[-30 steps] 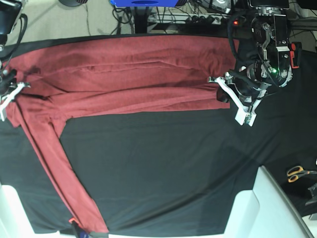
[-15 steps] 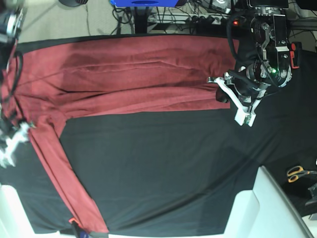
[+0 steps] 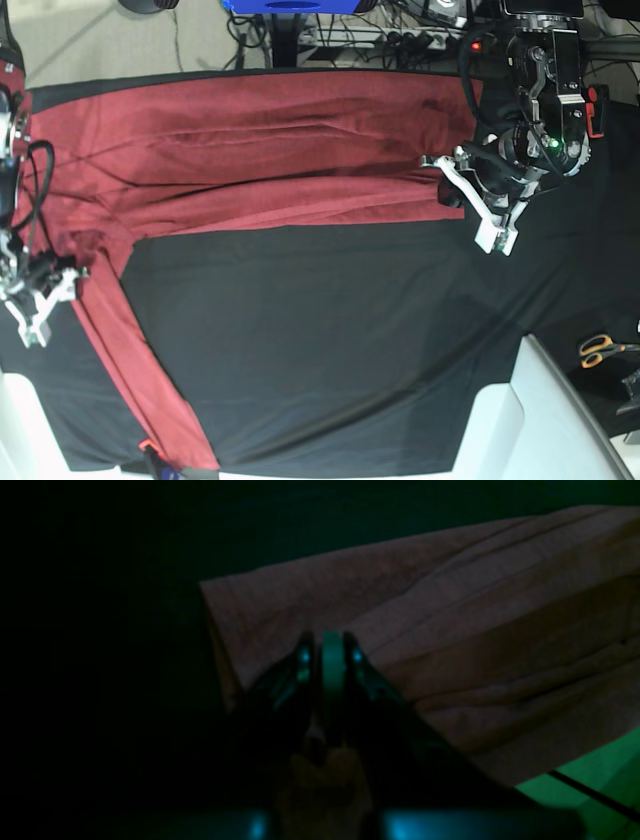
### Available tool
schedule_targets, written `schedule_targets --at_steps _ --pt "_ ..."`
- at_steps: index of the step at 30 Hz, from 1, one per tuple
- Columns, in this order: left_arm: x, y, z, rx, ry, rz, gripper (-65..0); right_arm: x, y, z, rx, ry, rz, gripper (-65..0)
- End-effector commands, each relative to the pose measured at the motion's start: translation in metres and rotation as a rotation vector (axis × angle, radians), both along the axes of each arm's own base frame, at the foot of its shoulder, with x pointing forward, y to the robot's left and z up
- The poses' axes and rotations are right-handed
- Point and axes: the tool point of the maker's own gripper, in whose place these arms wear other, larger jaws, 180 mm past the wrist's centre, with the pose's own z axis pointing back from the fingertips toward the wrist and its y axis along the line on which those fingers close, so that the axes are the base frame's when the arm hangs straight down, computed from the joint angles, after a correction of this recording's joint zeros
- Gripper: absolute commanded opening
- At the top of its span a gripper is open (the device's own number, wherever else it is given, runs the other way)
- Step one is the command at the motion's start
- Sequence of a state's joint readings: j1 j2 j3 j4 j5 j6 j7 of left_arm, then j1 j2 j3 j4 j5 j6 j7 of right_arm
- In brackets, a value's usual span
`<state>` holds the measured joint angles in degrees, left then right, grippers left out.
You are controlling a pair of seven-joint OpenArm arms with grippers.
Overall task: Fold the T-shirt properly
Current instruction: 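Open both grippers and move the left gripper inward over the fold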
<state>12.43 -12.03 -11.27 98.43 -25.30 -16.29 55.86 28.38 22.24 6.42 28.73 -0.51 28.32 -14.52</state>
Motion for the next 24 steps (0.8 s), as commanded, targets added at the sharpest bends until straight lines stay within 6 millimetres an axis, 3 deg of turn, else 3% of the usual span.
schedule_targets --at_steps 1,7,17,24 --pt "0.007 -0.001 0.008 0.004 -0.037 -0.014 -65.0 0.014 -0.012 0.021 -0.018 -0.067 -0.007 -29.4" --pt "-0.002 -0.022 0.001 -0.001 -0.007 -0.091 -65.0 0.009 -0.010 0.020 -0.034 -0.076 0.010 -29.4" --pt "-0.004 -0.012 -0.003 0.080 0.004 -0.115 -65.0 0.009 -0.013 0.021 -0.039 -0.077 0.008 -29.4" --pt "-0.014 -0.031 -0.016 0.161 0.033 -0.232 -65.0 0.009 -0.012 0.021 -0.036 -0.078 0.008 -29.4"
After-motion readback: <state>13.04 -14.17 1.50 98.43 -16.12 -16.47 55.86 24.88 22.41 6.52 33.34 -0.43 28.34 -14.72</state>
